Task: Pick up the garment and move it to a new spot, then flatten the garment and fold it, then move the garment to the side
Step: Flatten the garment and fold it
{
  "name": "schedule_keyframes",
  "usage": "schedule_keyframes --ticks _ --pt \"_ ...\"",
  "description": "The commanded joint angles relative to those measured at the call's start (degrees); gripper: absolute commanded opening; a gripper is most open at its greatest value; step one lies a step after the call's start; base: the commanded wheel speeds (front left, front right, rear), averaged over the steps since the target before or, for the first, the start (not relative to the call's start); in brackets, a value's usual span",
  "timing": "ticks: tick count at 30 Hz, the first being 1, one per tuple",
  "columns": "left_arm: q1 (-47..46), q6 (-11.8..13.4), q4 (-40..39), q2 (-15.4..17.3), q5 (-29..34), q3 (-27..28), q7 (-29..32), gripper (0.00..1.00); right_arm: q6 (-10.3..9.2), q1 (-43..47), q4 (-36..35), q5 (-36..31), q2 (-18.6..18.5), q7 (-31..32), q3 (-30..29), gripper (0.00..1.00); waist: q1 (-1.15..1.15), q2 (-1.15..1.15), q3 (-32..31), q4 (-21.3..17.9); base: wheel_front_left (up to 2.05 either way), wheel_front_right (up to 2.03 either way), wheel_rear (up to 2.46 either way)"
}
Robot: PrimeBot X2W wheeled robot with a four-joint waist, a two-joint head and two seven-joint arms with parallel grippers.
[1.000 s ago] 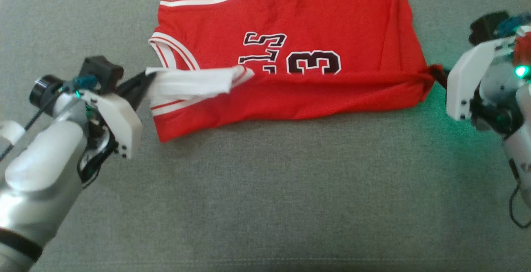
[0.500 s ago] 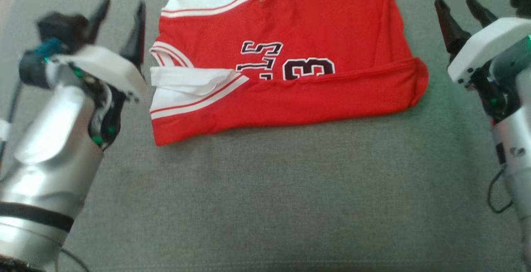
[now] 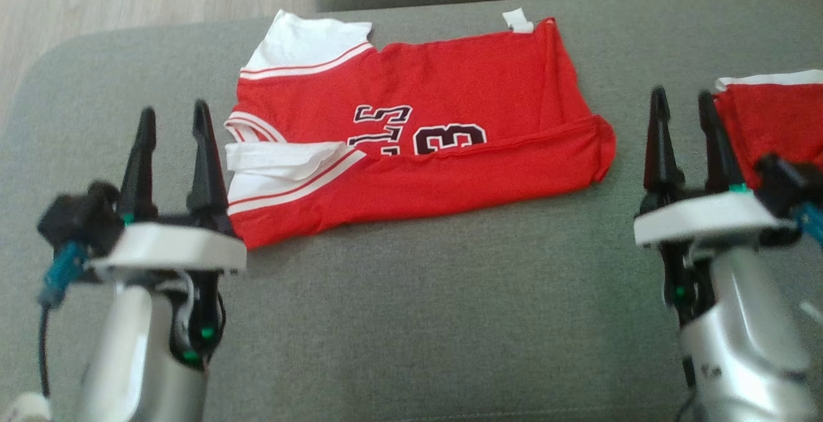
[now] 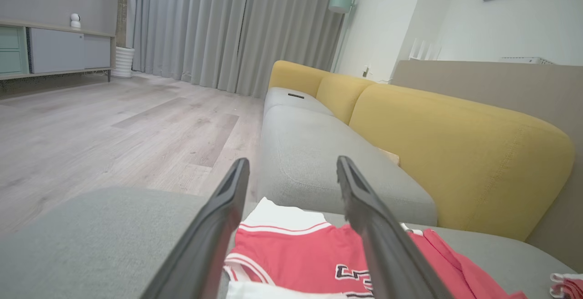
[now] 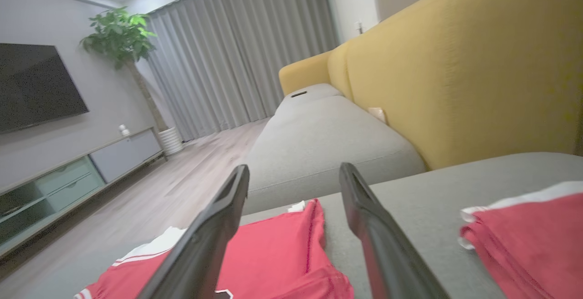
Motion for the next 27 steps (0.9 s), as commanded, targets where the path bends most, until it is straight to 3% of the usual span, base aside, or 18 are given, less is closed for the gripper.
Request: schedule_keyframes --ticks 1,6,12,16,27 --pt "-1.87 -0.31 -2.34 0.82 0.88 2.56 -0.28 1.00 -0.05 -0.51 -2.40 -0.47 0.37 -0.58 0.51 1.00 0.00 0.00 -0.57 -0.40 0.00 0.00 0.00" --pt "4.41 -2.28 -3.22 -2.45 4.89 5.90 -0.29 1.00 -0.05 7.19 -4.80 -3.00 1.65 -0.84 0.41 1.00 0.00 0.00 -1.25 -1.16 0.00 0.00 0.00" --pt "5.71 -3.94 -1.37 -3.29 8.27 6.87 -0.29 1.00 -0.05 9.26 -7.61 -2.07 1.70 -0.86 1.26 1.00 0.00 0.00 -0.48 -1.91 0.00 0.00 0.00" --pt "4.41 -3.75 1.07 -3.40 9.24 7.63 -0.29 1.00 -0.05 8.37 -8.78 -2.70 1.71 -0.87 0.99 1.00 0.00 0.00 0.62 -2.24 0.00 0.00 0.00" --pt "-2.86 -1.04 22.67 -2.86 12.31 6.68 -0.29 1.00 -0.05 6.75 -8.29 -3.24 1.71 -0.87 2.12 1.00 0.00 0.00 3.59 -3.12 0.00 0.00 0.00"
